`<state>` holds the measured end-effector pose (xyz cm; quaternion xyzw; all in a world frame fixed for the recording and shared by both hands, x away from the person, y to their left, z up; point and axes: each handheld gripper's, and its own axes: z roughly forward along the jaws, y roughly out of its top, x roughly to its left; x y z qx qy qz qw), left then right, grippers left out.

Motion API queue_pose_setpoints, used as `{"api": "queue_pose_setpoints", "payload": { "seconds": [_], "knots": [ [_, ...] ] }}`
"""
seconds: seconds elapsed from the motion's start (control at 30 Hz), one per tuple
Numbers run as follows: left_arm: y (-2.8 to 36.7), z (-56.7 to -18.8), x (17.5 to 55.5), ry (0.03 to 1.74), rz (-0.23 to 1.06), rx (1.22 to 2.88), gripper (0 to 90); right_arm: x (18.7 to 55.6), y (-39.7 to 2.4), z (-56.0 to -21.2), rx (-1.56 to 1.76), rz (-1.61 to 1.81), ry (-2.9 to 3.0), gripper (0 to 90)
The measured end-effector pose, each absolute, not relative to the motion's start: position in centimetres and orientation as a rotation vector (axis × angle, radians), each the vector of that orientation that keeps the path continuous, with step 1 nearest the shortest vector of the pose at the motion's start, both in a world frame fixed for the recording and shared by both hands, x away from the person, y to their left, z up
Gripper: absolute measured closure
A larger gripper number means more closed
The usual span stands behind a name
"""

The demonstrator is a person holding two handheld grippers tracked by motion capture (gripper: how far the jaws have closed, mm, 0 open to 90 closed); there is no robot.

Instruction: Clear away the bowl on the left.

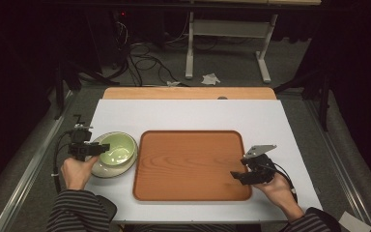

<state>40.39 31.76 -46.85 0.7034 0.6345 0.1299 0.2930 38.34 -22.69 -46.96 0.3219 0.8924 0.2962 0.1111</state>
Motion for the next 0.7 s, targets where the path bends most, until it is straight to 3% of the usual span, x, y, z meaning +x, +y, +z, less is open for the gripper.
{"api": "queue_pose_setpoints", "payload": {
  "seconds": [0.7],
  "knots": [
    [32.2,-48.0,41.0,1.776,0.216,1.862,78.6,38.2,-22.7,-47.0,0.936,0.859,2.624,37.6]
  ]
}}
